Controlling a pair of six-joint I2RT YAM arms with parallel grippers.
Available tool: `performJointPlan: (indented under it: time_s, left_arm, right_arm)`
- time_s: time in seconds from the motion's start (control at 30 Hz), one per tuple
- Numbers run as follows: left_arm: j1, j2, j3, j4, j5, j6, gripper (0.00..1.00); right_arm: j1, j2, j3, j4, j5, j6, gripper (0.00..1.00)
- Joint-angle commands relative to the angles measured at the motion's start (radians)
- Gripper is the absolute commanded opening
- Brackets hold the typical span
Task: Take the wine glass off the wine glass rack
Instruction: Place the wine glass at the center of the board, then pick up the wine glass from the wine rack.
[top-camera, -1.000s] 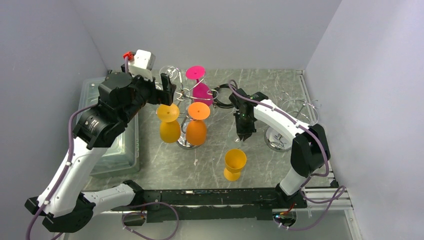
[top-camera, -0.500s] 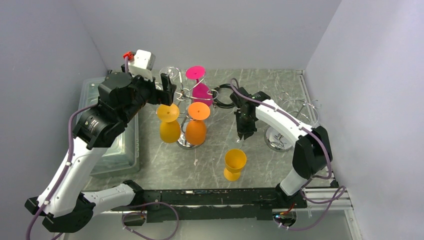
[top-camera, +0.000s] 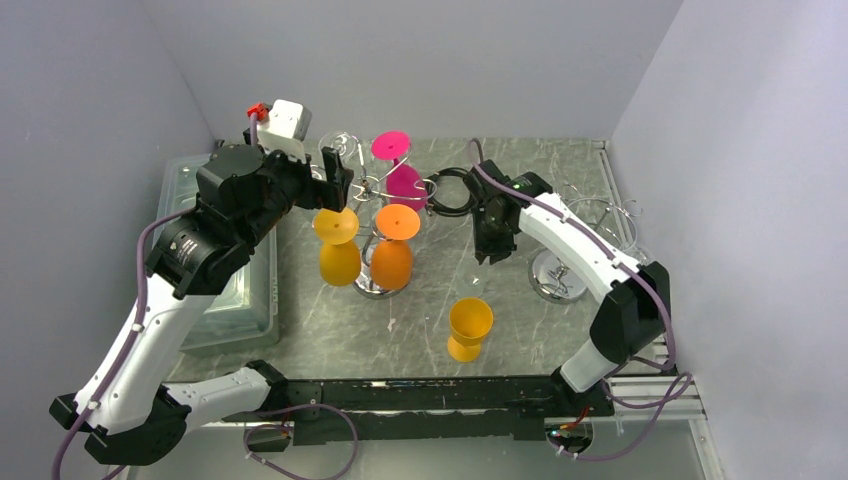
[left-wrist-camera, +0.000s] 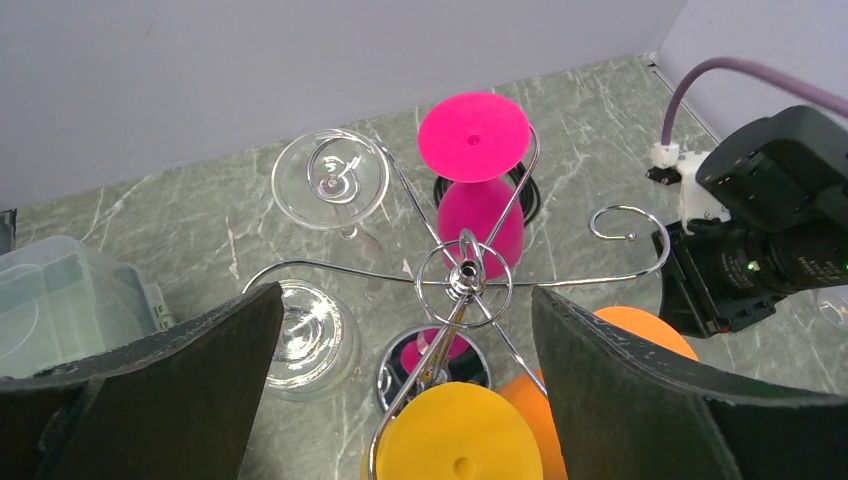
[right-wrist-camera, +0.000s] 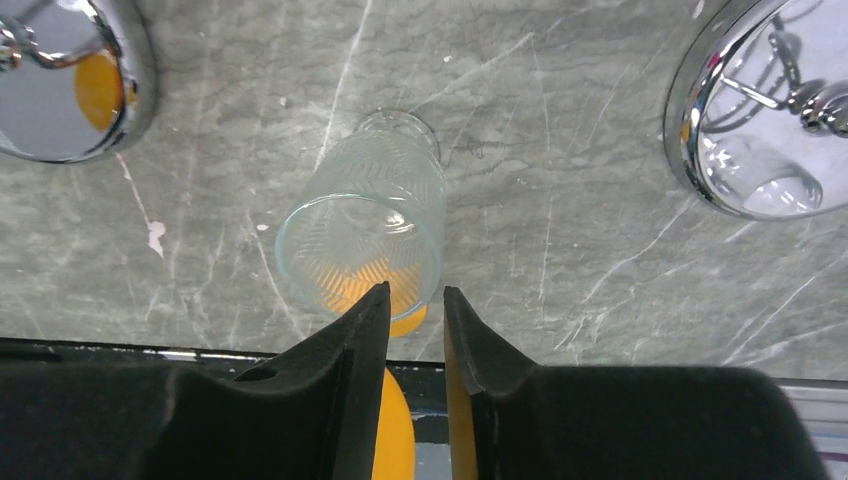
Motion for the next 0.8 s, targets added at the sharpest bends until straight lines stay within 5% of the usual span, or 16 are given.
performJointPlan:
  time_s: [0.0,0.77]
  left_arm:
    - [0.004,-0.006,0.038,0.026,0.026,-0.006,1.0]
    - [0.003,0.039,0.081,0.016,0.128,-0.044,0.99]
  right_arm:
    - [0.004,-0.059,0.084,-0.043,0.044,0.012,0.29]
    - [0.003,-0.248,0.484,-0.222,0.327,0.041,0.48]
